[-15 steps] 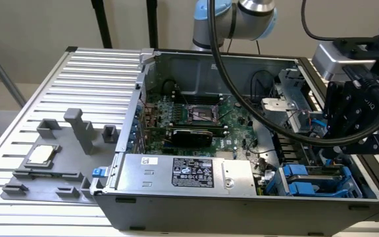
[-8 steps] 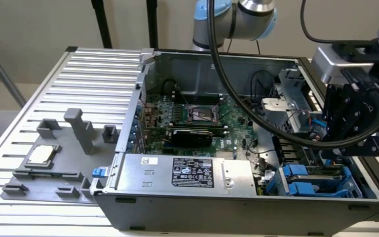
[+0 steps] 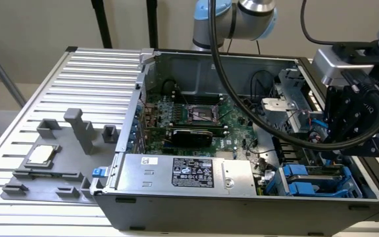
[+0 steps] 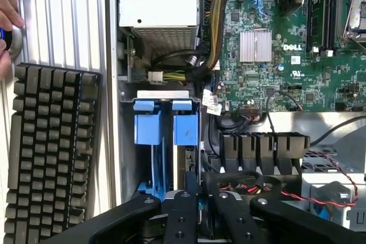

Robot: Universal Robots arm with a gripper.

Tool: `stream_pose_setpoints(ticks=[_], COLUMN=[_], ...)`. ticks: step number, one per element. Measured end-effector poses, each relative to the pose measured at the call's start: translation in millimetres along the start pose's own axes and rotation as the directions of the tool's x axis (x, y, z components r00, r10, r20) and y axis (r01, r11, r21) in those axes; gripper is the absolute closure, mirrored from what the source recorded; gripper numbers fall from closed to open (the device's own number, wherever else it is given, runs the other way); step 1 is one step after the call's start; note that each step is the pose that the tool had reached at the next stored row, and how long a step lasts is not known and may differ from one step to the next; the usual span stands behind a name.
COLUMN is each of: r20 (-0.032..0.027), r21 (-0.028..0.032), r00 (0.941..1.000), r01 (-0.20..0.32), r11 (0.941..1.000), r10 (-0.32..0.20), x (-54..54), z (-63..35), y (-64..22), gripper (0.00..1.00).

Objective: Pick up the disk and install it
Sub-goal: 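Insert the second disk wire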

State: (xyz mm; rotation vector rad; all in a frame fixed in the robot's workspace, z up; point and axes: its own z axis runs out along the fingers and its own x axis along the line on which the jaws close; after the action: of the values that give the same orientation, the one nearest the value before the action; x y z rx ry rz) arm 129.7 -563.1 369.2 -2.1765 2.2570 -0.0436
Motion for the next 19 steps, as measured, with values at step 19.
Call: stream_pose_setpoints(ticks=[19], r20=[0.0021], r21=[0.0691], r00=[1.0000], r01=[-0.001], r11=[0.9976], r10=[0.001], x=[0.5], z=[15.2], y=[20.7], gripper=[1.00])
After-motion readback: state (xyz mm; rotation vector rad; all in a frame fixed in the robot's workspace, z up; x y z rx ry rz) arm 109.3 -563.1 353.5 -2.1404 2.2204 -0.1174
